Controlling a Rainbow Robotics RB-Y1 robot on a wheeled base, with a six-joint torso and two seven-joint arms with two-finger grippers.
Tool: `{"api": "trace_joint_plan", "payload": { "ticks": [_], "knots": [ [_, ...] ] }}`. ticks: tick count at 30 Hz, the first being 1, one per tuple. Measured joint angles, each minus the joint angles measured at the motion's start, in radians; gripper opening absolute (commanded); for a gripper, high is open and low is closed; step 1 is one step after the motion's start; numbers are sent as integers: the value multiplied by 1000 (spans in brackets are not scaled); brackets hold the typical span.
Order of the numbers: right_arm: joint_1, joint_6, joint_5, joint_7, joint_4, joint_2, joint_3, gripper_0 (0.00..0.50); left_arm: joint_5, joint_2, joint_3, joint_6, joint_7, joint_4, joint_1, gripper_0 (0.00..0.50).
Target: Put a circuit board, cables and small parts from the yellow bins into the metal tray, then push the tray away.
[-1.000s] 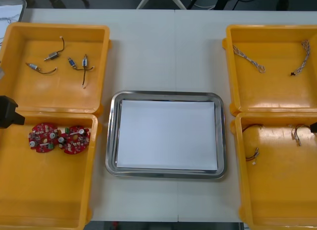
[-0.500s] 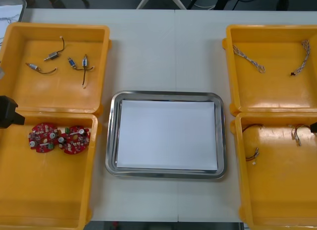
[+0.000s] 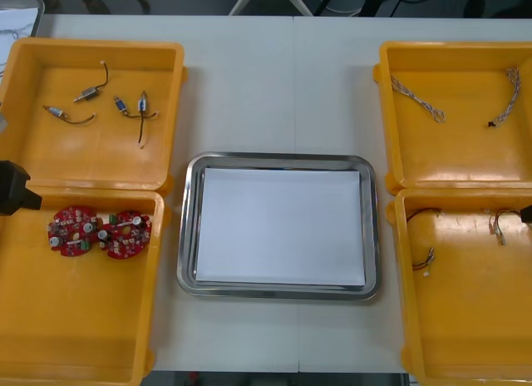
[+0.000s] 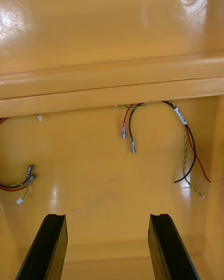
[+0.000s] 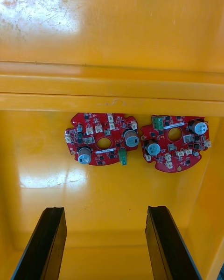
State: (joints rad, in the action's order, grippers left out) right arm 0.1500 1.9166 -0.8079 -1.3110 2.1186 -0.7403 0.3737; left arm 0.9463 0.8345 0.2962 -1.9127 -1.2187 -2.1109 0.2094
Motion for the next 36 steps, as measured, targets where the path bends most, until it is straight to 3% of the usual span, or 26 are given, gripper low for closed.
{"api": "trace_joint_plan", "payload": {
  "ticks": [36],
  "knots": [
    [0,0,0,0,0,0,0,500,0,0,0,0,0,0,0,500]
  ]
}}
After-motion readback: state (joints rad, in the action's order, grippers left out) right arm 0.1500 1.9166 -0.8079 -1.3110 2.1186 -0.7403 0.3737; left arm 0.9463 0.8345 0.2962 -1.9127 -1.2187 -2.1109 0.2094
